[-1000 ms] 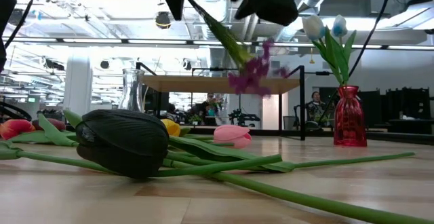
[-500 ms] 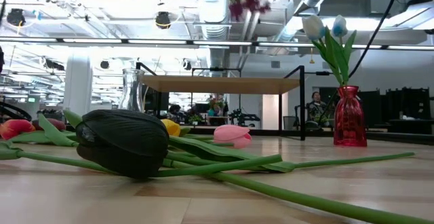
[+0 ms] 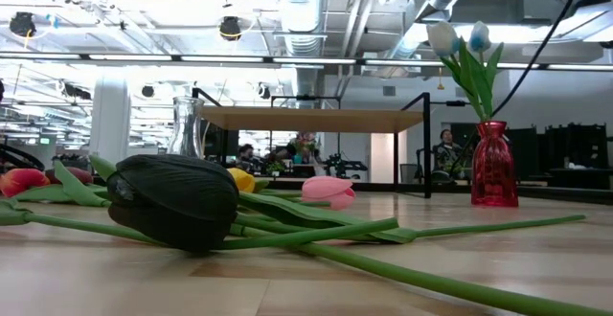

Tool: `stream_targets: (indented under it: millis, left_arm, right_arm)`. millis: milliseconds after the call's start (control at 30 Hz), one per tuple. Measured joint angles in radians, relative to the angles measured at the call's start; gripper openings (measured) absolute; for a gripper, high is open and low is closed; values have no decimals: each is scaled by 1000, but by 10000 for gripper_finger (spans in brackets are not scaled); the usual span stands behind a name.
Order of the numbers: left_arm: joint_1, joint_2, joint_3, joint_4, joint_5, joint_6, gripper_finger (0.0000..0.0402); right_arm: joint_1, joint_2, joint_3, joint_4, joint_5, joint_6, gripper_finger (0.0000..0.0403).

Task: Pick and place flowers into a vace then onto a shelf
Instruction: Put the violet flowers into the red vase

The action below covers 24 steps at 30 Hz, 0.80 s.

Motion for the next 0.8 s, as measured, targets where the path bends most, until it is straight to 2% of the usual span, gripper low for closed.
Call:
stream_targets:
  millis: [133, 233, 300, 467, 633, 800]
  left_arm:
    - [0, -51, -197, 301, 93, -6, 0]
    - [0, -54, -305, 475, 153, -34, 0]
    - [-4, -52, -355, 560, 174, -45, 0]
    - [-4, -51, -428, 670, 240, -85, 0]
    - [-23, -24, -473, 772, 281, -93, 0]
    - [-54, 64, -477, 833, 308, -86, 0]
  right_arm:
    - [-18, -48, -16, 140, -201, -5, 189]
    - [-25, -88, -106, 352, -349, -88, 179]
    - [-37, -117, -189, 491, -410, -132, 172]
    - [-90, -200, -456, 891, -533, -183, 159]
    - [-149, -227, -729, 1385, -672, -192, 159]
    - [-182, -161, -854, 1823, -710, -192, 168]
